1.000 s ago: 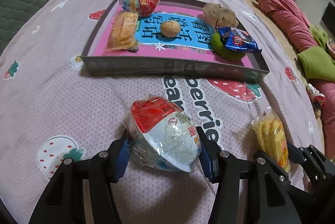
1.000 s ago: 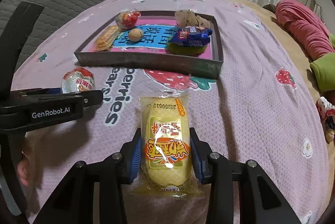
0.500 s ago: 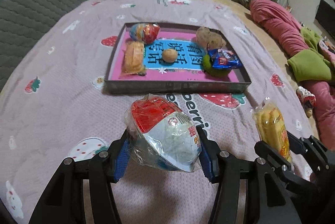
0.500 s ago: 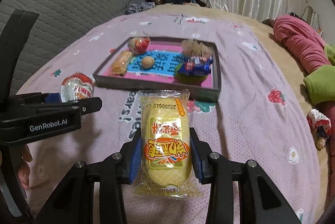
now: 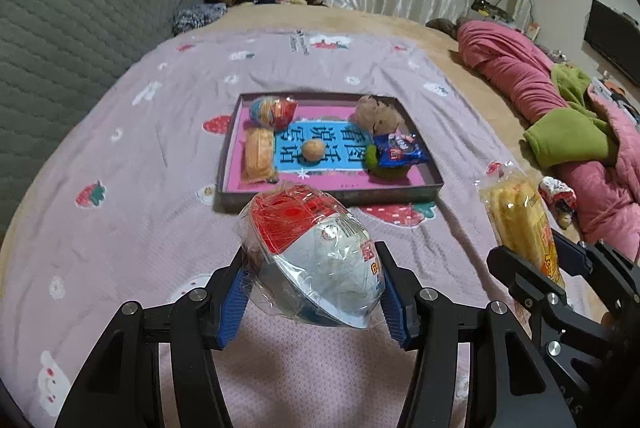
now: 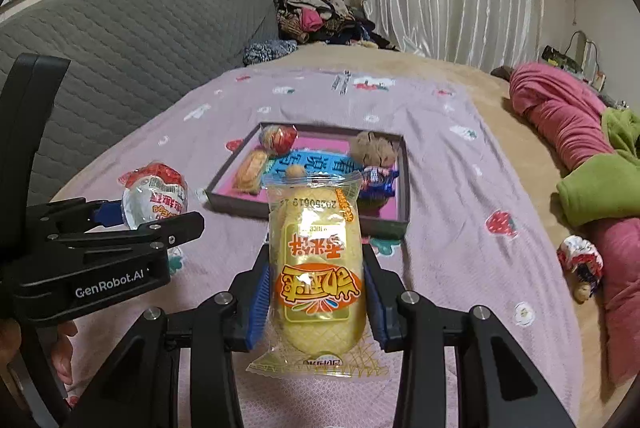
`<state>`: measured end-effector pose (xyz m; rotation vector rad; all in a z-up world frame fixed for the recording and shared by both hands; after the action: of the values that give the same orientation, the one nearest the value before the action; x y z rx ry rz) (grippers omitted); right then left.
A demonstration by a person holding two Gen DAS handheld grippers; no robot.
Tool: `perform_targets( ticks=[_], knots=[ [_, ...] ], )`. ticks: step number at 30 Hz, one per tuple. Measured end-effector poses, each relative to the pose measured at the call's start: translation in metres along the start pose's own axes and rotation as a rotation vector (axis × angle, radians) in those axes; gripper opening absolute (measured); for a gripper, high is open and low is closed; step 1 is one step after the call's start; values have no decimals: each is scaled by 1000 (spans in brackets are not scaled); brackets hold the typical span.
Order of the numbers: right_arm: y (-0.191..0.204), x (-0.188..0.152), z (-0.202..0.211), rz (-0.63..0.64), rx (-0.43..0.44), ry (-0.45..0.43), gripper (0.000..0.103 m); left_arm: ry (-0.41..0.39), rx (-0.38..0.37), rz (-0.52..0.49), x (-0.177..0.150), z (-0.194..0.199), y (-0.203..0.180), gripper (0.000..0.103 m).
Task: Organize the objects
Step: 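Carry the wrapped candy and yellow cake pack with both tools over the tray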
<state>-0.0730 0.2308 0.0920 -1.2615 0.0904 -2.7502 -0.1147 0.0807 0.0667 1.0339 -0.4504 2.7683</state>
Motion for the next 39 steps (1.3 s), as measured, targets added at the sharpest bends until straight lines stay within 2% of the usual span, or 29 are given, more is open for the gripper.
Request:
perform_targets(
  ticks=[12,24,32,39],
  knots=[
    [8,39,35,16,-10,-82,41,-78,10,-46,27,48,-6,59],
    [12,84,48,30,-27,-152,41,-153,22,-89,75,74,0,59],
    [9,113,29,18,-20,-171,41,-167,32,-97,113,57,10,59],
    [9,126,-10,10,-11,-160,41,-166,18,-75,134,15,30,59]
  ],
)
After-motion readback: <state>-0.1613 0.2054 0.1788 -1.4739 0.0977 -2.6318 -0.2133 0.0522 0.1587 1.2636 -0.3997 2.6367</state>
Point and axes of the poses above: each gripper's, at about its wrist camera, not at the fingertips, and z roughly against the way its jaws point, y to its left, x to its top, the point moved 2 cm from there along -z, roughly the way its jaws point, and after that the axes turned 10 degrees about -x, right-handed, at the moved point
